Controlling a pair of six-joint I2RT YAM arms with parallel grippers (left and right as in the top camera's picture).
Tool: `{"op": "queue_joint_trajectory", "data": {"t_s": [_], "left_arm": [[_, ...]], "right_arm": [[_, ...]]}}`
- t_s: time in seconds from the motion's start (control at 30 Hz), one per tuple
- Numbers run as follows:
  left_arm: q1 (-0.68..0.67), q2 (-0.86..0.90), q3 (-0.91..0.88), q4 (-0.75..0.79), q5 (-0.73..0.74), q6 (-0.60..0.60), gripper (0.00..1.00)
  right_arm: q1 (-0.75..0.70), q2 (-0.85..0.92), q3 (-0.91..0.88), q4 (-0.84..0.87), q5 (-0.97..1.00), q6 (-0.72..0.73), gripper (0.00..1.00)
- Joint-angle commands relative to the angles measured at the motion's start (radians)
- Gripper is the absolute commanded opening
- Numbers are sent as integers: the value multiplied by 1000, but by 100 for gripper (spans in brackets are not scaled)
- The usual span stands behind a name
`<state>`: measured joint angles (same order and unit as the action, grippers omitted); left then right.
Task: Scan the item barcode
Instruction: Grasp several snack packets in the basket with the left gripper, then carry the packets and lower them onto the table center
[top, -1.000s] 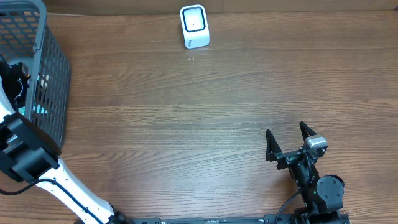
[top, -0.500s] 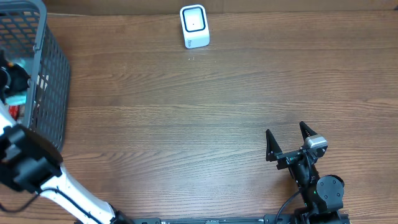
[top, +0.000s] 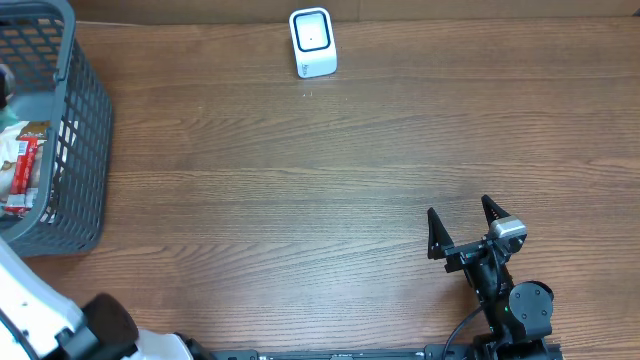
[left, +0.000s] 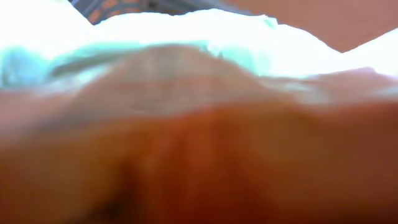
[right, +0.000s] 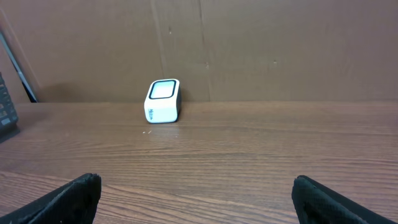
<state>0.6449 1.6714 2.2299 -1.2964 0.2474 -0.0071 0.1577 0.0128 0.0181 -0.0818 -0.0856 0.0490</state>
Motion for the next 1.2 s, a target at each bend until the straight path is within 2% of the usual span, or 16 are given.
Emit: {"op": "queue_joint_trajectory", "data": {"t_s": [0.0, 0.3, 0.57, 0.93, 1.17], "left_arm": [[-38, -82, 24, -15, 117, -53, 43], [-265, -121, 23, -172, 112, -63, 43], [-529, -97, 11, -195, 39, -136, 43], [-926, 3, -3, -195, -211, -342, 44], [-1141, 136, -3, -164, -300, -484, 45]], "right_arm": [[0, -10, -10, 5, 10, 3, 100], [0, -10, -10, 5, 10, 3, 100], [0, -10, -10, 5, 10, 3, 100], [0, -10, -10, 5, 10, 4, 100], [0, -10, -10, 5, 10, 3, 100]]}}
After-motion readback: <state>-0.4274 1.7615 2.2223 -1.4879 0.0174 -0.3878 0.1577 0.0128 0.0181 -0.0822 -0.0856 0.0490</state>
